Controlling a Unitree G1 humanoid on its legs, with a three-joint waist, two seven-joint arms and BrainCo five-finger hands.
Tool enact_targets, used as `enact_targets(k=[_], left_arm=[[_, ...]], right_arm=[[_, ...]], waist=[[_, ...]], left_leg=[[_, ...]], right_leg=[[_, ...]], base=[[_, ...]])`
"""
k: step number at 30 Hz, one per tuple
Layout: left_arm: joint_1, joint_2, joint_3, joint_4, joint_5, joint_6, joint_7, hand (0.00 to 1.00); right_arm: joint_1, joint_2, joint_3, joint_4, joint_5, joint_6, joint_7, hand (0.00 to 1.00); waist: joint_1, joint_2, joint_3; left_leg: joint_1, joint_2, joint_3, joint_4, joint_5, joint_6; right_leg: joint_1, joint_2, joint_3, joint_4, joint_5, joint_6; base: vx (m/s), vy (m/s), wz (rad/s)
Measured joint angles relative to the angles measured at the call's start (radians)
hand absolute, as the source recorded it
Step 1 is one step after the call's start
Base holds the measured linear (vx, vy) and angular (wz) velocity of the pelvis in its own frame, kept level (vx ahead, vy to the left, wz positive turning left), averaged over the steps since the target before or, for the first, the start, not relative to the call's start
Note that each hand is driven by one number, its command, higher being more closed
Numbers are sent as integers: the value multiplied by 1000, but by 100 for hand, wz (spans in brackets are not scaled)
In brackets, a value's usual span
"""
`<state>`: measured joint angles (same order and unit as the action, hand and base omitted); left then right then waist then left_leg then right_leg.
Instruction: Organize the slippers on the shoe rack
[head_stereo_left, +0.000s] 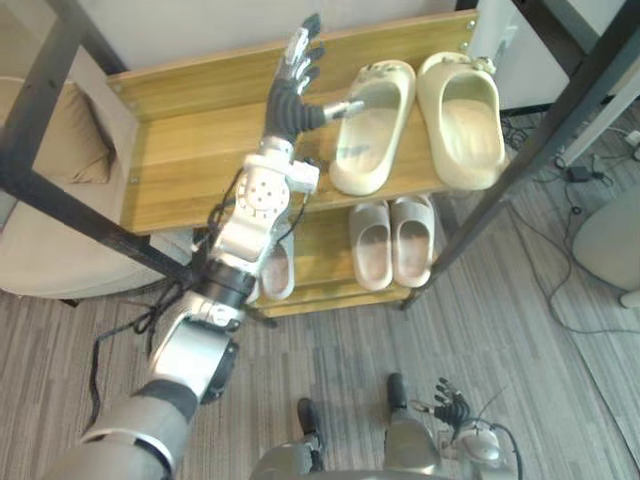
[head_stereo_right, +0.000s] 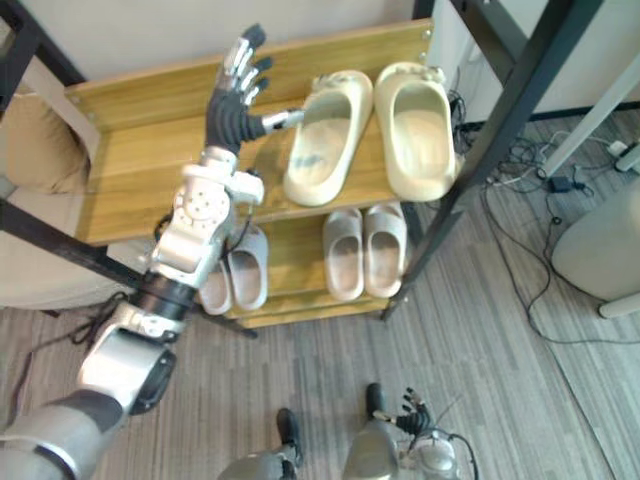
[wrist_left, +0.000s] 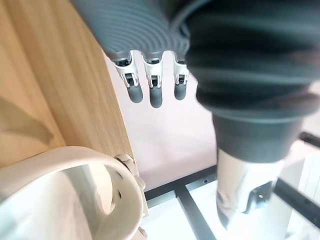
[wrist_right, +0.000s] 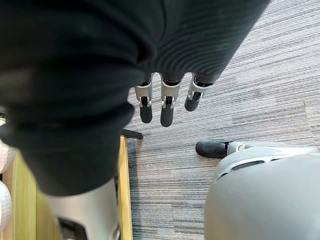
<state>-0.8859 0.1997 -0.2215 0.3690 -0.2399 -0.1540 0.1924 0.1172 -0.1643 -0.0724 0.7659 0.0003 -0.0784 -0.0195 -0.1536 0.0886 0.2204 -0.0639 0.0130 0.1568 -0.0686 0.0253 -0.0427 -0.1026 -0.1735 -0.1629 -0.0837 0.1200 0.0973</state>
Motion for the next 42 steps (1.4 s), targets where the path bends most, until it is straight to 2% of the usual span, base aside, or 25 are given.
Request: enact_targets(k=[6,11,18,24,31,38,42], left_arm=[[61,-22,-10,-7,-77,0,-4,0],[128,-24,-56,-7,-79,4,-27,0],[173,-50,-117,-44,-79,4,-50,0],[173,-70,-162,-64,-98,3,-69,0],[169,-136,-209,-61,-103,13,-66,0],[128,-139,-208,-39,-117,13,-60,0],[108,-132,-197,-38,-117,13,-61,0]], right_arm=[[10,-4,1,0,0,9,0,0],[10,-5,7,0,-1,11,0,0],[8,-5,18,-2,-1,11,0,0],[-4,-4,31,-2,-1,12,0,0],[-18,6,48,-1,0,13,0,0],[-17,6,51,-1,0,13,0,0],[-16,9,55,-1,0,14,0,0]], waist=[[3,1,-1],[5,2,-2],[23,2,-2],[24,-1,-3],[26,-16,-13],[26,-18,-14],[26,-28,-21]], left_leg=[[1,-4,-3,-2,0,0],[19,-2,-8,-4,0,0],[31,-1,-11,-19,1,-1],[32,0,-17,-28,7,-2],[30,3,-18,-32,10,-2],[30,2,-16,-32,10,-2],[31,2,-14,-31,9,-2]], right_leg=[[3,1,-16,0,-2,-1],[26,4,-27,-3,-8,-10],[33,5,-33,-4,-9,-11],[33,6,-43,-5,-10,-9],[34,1,-43,-4,-12,-3],[34,0,-41,-4,-14,2],[33,1,-42,-5,-14,3]], base=[[0,0,0],[0,-12,4],[0,0,0],[0,-12,3],[-7,-9,2],[0,0,0],[0,0,0]])
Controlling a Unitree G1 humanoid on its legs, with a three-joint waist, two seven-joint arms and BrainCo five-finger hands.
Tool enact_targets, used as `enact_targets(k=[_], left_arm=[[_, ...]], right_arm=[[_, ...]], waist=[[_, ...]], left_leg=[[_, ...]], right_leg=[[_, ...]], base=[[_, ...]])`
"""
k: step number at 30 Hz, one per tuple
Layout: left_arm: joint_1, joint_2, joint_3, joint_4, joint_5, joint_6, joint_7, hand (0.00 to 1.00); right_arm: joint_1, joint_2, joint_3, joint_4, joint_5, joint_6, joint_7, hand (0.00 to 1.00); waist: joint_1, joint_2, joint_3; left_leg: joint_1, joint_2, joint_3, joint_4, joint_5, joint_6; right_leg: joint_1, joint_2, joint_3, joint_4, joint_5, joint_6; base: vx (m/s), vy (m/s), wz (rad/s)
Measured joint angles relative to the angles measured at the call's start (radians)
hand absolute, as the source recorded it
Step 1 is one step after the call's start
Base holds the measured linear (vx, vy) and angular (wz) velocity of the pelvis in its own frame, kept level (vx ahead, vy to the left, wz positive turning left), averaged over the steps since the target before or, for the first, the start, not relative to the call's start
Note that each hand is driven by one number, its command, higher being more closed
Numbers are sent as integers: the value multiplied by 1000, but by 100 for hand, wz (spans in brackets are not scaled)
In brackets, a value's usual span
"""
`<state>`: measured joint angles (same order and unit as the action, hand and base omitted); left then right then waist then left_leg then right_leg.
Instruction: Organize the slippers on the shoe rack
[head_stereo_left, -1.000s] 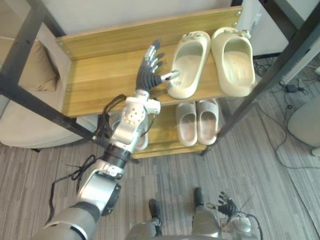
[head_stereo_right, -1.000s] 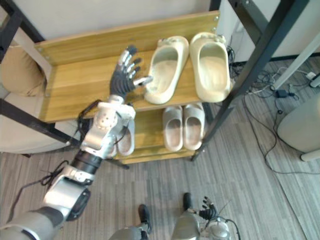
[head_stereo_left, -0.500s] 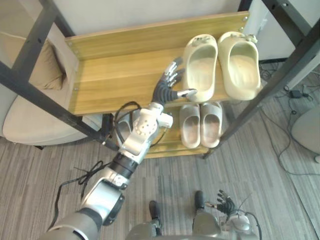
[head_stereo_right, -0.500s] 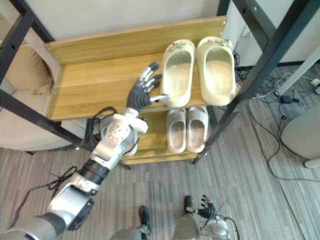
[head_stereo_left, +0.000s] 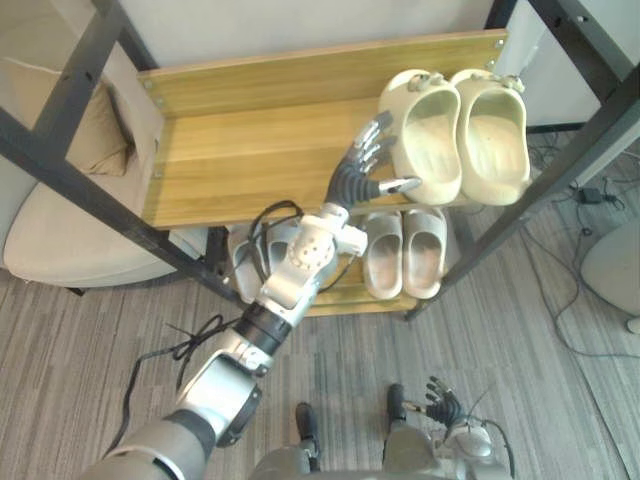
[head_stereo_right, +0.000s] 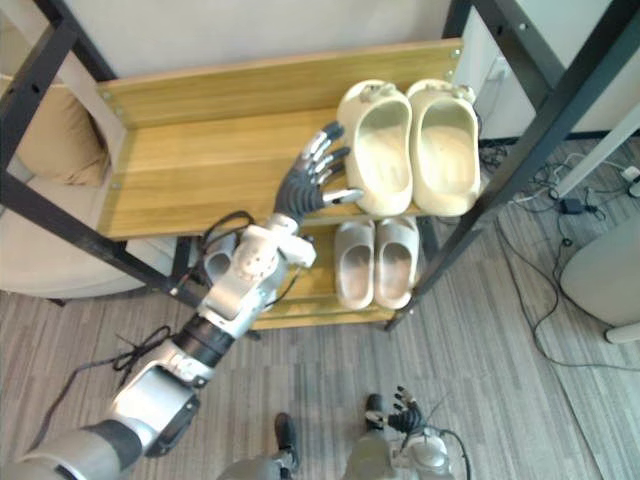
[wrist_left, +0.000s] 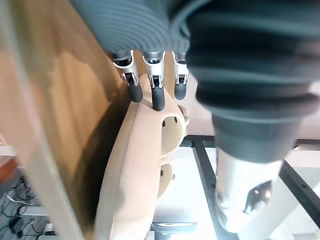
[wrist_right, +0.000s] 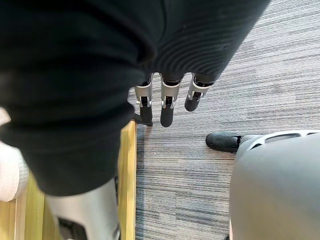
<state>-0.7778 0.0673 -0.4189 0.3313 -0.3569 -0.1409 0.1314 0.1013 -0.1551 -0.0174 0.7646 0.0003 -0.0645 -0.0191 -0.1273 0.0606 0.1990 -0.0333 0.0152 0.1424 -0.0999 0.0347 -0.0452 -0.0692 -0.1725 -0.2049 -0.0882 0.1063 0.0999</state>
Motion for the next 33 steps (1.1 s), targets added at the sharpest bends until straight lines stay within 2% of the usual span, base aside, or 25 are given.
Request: enact_targets(k=[7,9,13,18,20,23,29,33], left_arm=[[62,46,41,-11,-1,2,-8,0],[129,72,59,-62,-1,2,-8,0],[279,122,77,-208,-32,1,-14,0],[419,158,61,-363,-110,0,-72,0],[454,160,36,-407,-153,-1,-100,0],[530,167,-12,-485,-206,-2,-150,0],[636,185,-76,-500,-237,7,-231,0],[743,186,-80,-467,-235,32,-263,0]], right_arm=[[4,7,1,0,0,5,2,0],[5,7,1,0,0,6,2,0],[13,7,1,2,0,6,4,0],[18,7,23,16,0,6,9,0],[19,7,25,37,0,5,10,0],[21,8,32,48,-1,6,12,0],[13,9,49,77,-2,4,20,0],[11,12,58,83,-4,5,20,0]], waist=[[-1,-12,-8],[-1,-11,-9],[20,-12,-9],[45,-24,-23],[62,-24,-38],[69,-25,-60],[75,-32,-77],[78,-39,-82]], left_leg=[[14,1,-14,8,0,0],[20,3,-19,12,0,0],[17,4,-44,13,1,-2],[15,5,-74,9,11,-4],[15,4,-84,6,12,-2],[15,2,-102,-1,15,-3],[21,1,-126,-1,17,-4],[35,1,-129,-1,16,-4]], right_leg=[[22,1,-13,0,1,1],[35,1,-25,-1,0,2],[46,1,-51,-3,0,2],[67,1,-93,-7,-9,3],[69,0,-100,-7,-12,3],[76,-1,-118,-5,-19,4],[94,-1,-142,-1,-29,9],[111,-1,-146,-1,-32,9]], base=[[-1,-1,4],[-50,-15,14],[-53,-11,16],[-34,-7,23],[-2,-3,14],[23,-3,17],[19,-4,11],[1,0,2]])
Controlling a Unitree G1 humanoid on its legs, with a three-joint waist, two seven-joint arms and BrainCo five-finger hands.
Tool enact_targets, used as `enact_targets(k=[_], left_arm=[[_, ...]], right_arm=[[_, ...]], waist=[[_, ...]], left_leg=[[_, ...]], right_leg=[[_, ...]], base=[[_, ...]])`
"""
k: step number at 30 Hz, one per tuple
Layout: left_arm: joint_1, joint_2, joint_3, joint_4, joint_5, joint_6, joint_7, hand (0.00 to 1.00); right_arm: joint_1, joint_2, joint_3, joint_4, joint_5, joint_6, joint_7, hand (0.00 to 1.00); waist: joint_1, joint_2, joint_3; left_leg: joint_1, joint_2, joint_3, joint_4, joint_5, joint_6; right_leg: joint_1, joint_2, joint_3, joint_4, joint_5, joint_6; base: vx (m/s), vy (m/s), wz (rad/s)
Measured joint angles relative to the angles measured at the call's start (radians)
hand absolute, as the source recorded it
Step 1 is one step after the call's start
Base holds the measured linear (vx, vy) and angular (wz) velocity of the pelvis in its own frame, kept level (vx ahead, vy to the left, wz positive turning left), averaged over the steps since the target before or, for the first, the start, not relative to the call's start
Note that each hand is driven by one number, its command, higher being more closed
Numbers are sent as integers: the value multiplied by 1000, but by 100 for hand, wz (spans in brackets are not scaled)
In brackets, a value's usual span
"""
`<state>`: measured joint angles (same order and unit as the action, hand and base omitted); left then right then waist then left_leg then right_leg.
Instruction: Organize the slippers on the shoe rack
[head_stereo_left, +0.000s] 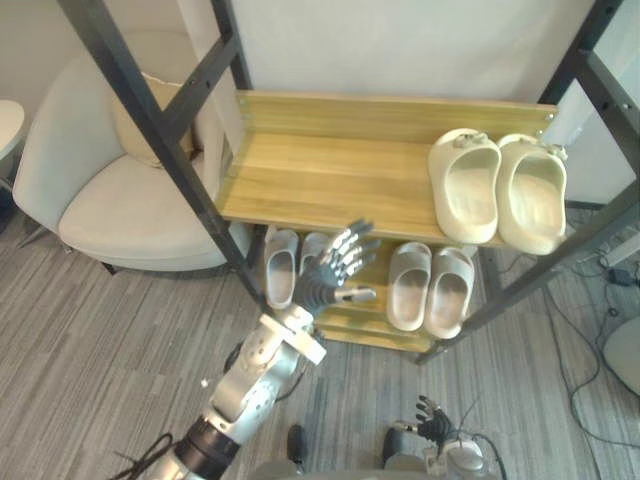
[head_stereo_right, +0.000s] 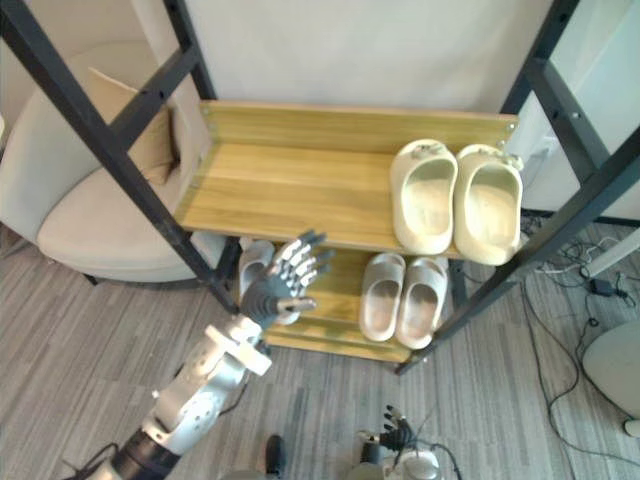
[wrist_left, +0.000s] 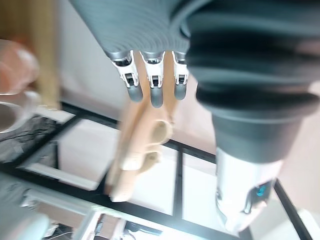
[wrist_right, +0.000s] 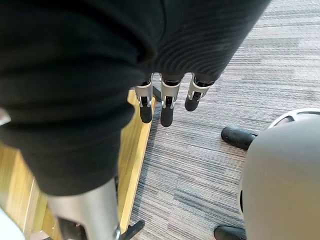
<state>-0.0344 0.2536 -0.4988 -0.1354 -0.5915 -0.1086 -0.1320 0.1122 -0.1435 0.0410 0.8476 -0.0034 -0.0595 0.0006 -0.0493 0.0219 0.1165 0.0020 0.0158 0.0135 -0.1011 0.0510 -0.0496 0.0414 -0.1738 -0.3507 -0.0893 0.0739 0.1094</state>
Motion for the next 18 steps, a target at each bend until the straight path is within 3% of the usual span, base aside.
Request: enact_targets(k=[3,9,18], left_arm=[[85,-15,21,105,21,17,-9,0],[200,-86,164,355,125,31,1,0],[227,-131,367,758,332,28,110,0]], right_arm=[[-3,19,-1,5,-20,0,0,0],[8,43,-23,34,-36,0,1,0],[31,68,-41,34,-36,0,-4,0]], waist=[[2,-9,-10],[23,-26,-36],[41,-42,-60]], left_leg=[[1,1,0,0,0,0],[17,5,7,0,-4,-4],[43,22,20,0,-17,-19]], right_leg=[[2,1,-1,-1,0,0],[14,4,3,-4,-7,-3],[29,21,18,-4,-24,-4]], base=[[-11,-1,0],[-23,0,-2],[-6,-8,-4]])
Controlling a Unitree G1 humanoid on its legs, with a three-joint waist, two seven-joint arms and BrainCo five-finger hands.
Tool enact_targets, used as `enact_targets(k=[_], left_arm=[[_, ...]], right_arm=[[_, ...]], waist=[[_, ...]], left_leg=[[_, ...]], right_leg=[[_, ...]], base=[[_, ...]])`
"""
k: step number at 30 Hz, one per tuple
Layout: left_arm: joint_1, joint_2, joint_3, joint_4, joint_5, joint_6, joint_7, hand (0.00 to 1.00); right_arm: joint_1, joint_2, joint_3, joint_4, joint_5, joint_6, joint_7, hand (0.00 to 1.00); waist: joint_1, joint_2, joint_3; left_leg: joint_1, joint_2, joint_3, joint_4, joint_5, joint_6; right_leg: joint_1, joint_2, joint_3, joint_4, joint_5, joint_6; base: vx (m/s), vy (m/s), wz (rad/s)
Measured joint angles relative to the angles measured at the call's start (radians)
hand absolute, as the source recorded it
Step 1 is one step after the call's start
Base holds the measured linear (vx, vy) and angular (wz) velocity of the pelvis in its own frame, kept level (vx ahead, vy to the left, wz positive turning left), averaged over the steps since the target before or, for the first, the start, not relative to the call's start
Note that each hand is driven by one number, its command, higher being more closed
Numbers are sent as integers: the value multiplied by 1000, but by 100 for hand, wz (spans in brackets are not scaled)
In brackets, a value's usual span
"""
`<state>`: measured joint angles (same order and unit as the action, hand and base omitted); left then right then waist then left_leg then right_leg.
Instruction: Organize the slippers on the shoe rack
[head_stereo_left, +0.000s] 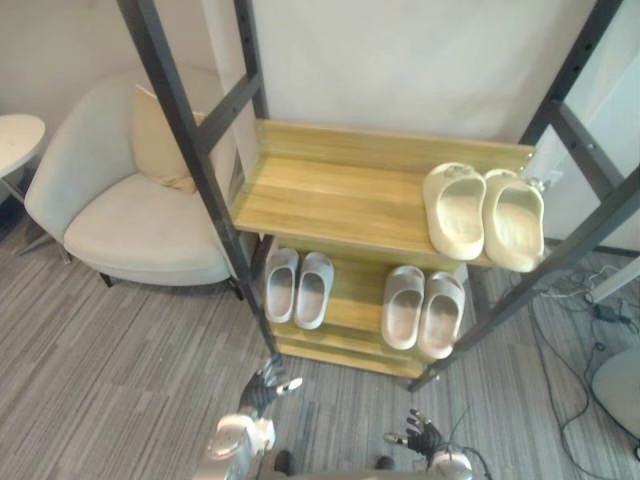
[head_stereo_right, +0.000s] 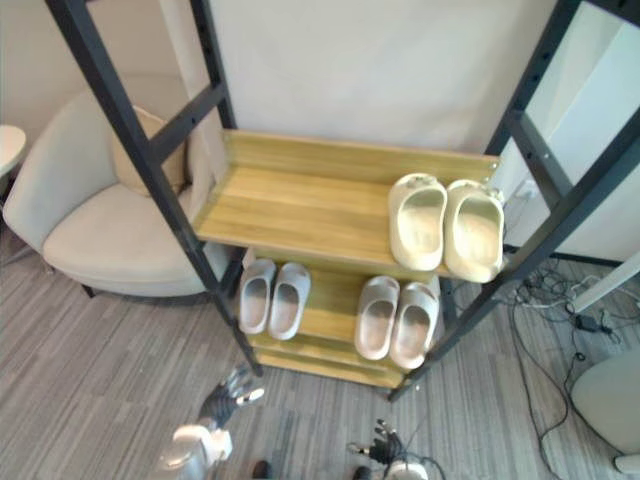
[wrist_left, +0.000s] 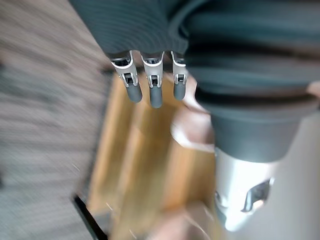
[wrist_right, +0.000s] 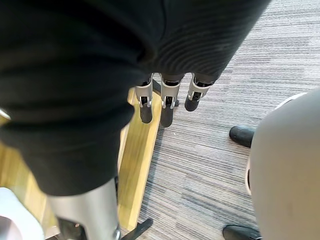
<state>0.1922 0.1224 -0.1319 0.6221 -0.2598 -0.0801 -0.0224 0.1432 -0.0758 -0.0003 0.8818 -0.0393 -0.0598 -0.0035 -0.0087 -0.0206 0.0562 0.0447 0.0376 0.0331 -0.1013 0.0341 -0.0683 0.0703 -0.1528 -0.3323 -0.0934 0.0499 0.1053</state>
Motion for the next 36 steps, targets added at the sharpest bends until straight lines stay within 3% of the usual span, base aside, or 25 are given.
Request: enact_targets(k=[7,10,13,17,21,26,27,29,30,32,34,35,36], left_arm=[[16,-25,57,124,92,-1,50,0],[18,-25,85,147,103,-2,67,0],[13,-18,104,162,104,-3,81,0],[-36,-17,104,198,123,-3,101,0],[-63,-40,123,254,123,-3,108,0],[-70,-40,155,298,124,-1,108,0],[-74,-40,155,299,127,-1,108,0],[-92,-49,151,290,142,-3,108,0],[-96,-50,154,289,143,-2,108,0],[-118,-54,182,292,151,3,108,0],[-106,-64,182,288,163,0,108,0],[-106,-66,165,281,175,-2,108,0],[-108,-63,153,282,183,0,108,0]], right_arm=[[-1,2,-1,7,0,0,-15,0],[-30,6,-17,40,0,1,-16,0],[-40,14,-15,41,-1,2,-16,0],[-49,13,-15,41,1,4,-18,0],[-85,-5,-14,57,3,12,-27,0],[-143,-9,3,52,3,9,-41,0],[-149,-10,3,52,3,9,-44,0],[-160,-12,-8,51,3,10,-52,0],[-158,-10,-9,48,3,10,-54,0],[-157,-4,-27,42,2,11,-57,0],[-144,-15,-35,34,2,11,-56,0],[-140,-15,-40,34,2,14,-57,0],[-131,-14,-48,34,2,15,-56,0]], waist=[[9,-1,0],[10,-4,15],[10,-23,23],[7,-27,30],[14,4,44],[23,24,77],[23,25,83],[12,23,100],[6,24,105],[10,29,134],[7,47,131],[-3,55,133],[-14,45,131]], left_leg=[[11,1,16,0,-7,-2],[-11,0,16,69,-56,2],[-46,-21,0,146,-92,3],[-86,-44,-106,142,-68,-6],[-94,-17,-200,63,-4,-28],[-128,-1,-264,53,33,-46],[-139,-6,-254,56,51,-44],[-214,-49,-121,84,162,25],[-218,-47,-57,79,162,37],[-253,4,258,391,-90,109],[-255,39,372,468,-146,110],[-242,2,347,402,-128,104],[-217,-23,320,321,-122,92]], right_leg=[[6,5,17,5,-5,-3],[-65,-25,26,185,-97,-1],[-135,-69,73,364,-194,1],[-133,-35,227,350,-257,-12],[-95,-11,117,300,-242,-16],[-61,15,29,262,-227,-31],[-60,11,17,262,-227,-31],[-67,-7,7,260,-220,-53],[-64,-20,-4,255,-217,-61],[-38,-38,-72,284,-238,-53],[-37,-34,-111,339,-266,-38],[-38,-34,-131,330,-287,-34],[-36,-44,-148,305,-282,-38]], base=[[27,-3,-7],[17,14,1],[16,-6,10],[31,-33,71],[18,-108,76],[7,-71,50],[-45,-23,86],[-82,2,121],[-127,99,114],[-101,106,84],[-128,57,87],[-177,64,101],[-158,118,104]])
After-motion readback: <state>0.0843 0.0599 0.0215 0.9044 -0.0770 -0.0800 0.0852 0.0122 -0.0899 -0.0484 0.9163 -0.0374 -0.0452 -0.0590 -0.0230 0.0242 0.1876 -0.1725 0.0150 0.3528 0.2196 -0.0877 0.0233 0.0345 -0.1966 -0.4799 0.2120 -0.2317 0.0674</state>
